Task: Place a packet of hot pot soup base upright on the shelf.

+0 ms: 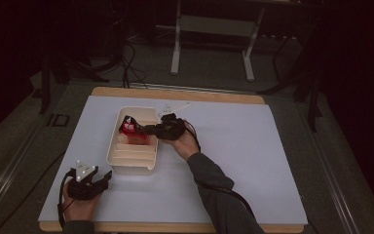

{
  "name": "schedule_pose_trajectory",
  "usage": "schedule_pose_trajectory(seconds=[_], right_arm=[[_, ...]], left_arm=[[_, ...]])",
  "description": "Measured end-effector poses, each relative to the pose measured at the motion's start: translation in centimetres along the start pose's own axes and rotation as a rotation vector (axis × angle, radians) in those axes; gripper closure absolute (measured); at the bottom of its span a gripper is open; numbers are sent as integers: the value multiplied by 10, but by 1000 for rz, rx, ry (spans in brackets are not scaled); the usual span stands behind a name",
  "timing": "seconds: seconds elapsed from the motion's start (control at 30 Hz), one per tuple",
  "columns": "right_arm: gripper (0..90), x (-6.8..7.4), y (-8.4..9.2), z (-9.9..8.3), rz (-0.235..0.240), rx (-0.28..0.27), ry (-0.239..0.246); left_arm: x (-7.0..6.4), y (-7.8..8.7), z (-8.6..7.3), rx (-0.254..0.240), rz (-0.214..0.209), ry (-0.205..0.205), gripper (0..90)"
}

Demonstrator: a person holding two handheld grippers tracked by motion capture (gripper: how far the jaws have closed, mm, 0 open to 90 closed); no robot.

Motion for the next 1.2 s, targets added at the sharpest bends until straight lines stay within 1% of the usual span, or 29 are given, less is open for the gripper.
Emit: schedule_pose_trajectory(seconds=[0.13,0.2,0.27,0.3,0.4,0.47,0.57,0.63,0.73,0.8,0.93,1.07,1.2], right_arm=[[859,0,0,0,-19,17,12],[828,1,0,0,-35,29,23],[796,1,-1,0,-61,49,38],[769,2,-1,-1,-77,55,54],[692,4,-1,-2,-128,98,108],[636,3,-1,-2,-155,112,126],[588,0,1,-3,-181,111,105],[567,-2,4,-2,-189,106,94],[552,-3,7,-1,-192,102,93],[524,-5,13,1,-203,107,98],[506,-5,23,3,-210,113,105],[485,-7,35,6,-210,100,76],[475,-12,49,5,-206,92,29]], left_arm=[[0,0,0,0,0,0,446],[0,0,0,0,-1,0,446],[0,0,0,-1,-1,1,446],[0,0,0,-2,-1,1,446],[0,0,0,-2,-1,-1,445],[0,0,0,-4,-2,1,446],[0,0,0,-4,-1,1,445],[0,0,0,-4,0,1,445],[0,0,0,-3,0,1,445],[0,1,0,-4,0,1,444],[0,0,0,-5,1,2,443],[0,0,0,-4,3,1,443],[0,1,0,-4,4,2,442]])
Point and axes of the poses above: each handheld gripper's, and its own axes: y roughly backward along the jaws, z roughly out of its top, x roughly to its left, the point moved 5 cm from there along -y, roughly forward along the jaws, and after that the axes turned 7 degrees about y, right-handed, at the moved point
